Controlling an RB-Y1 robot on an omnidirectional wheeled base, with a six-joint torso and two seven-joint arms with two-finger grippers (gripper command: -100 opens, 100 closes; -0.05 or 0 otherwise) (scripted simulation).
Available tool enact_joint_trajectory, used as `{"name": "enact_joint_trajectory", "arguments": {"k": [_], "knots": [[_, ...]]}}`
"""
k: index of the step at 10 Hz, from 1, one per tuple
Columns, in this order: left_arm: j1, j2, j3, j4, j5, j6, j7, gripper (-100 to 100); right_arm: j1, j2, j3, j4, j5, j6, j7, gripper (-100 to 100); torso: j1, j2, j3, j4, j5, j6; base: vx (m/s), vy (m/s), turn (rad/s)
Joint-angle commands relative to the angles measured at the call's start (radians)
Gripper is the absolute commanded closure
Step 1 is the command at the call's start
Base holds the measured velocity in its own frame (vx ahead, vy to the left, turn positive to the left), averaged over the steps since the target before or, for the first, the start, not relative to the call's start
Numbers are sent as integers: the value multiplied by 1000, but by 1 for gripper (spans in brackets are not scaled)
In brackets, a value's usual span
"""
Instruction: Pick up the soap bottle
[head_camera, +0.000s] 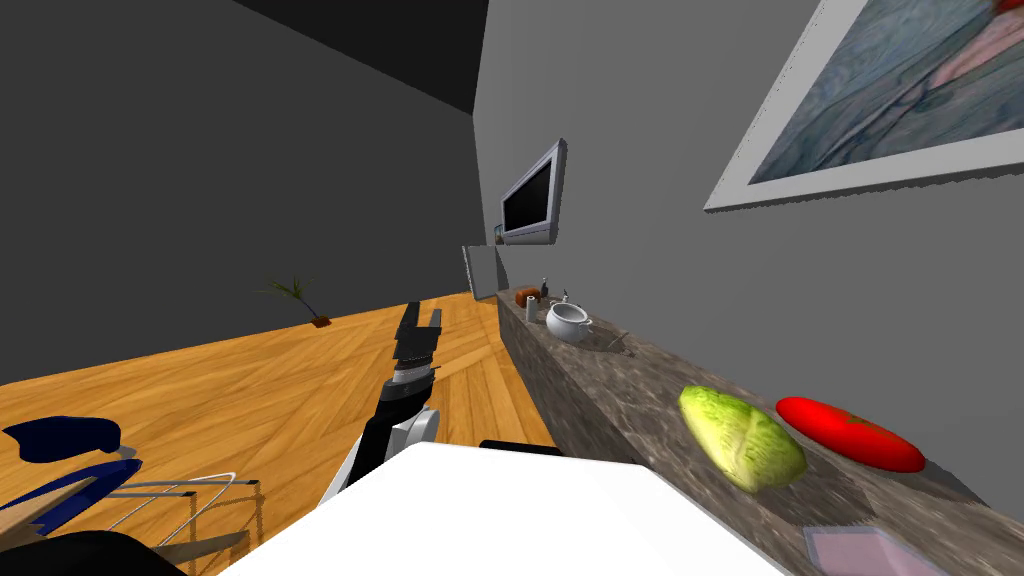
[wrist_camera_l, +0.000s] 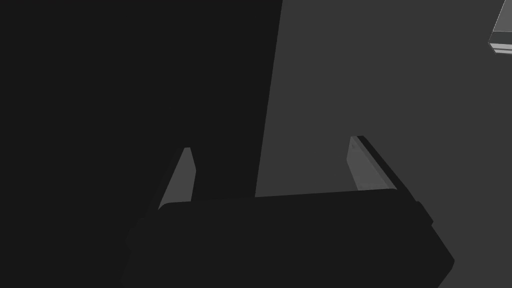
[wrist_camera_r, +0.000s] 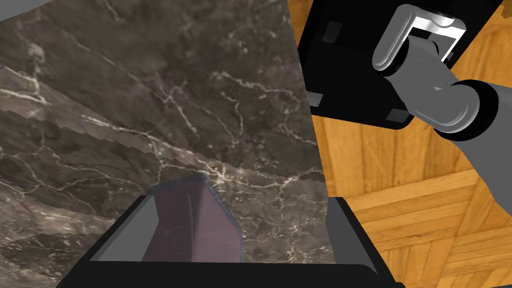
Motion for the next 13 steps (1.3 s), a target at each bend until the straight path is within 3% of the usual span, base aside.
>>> {"name": "enact_joint_trajectory", "arguments": {"k": [1, 5, 7, 8, 9, 13], "knots": [[0, 0, 0, 0, 0, 0, 0, 0, 15, -42, 15, 22, -14, -15, 39, -100, 0, 0, 0, 0, 0, 0, -71, -57, 256], [0, 0, 0, 0, 0, 0, 0, 0, 29, -116, 25, 43, -25, -68, 105, -100, 2, -3, -2, -1, 0, 0, 4, -29, 202], [1, 0, 0, 0, 0, 0, 0, 0, 29, -111, 26, 44, -25, -69, 106, -100, 7, -13, -7, -3, 1, 1, 111, 33, 50], [0, 0, 0, 0, 0, 0, 0, 0, 29, -112, 25, 43, -25, -72, 109, 0, 6, -9, -6, -2, 1, 1, 11, 3, 1], [0, 0, 0, 0, 0, 0, 0, 0, 15, -82, 12, 59, -1, -51, 97, -100, 5, -6, -3, -1, 1, 1, 5, 7, 57], [0, 0, 0, 0, 0, 0, 0, 0, -17, -10, -18, 95, 56, -3, 69, -100, 5, -3, -1, 0, 0, 1, -5, 10, 41]]}}
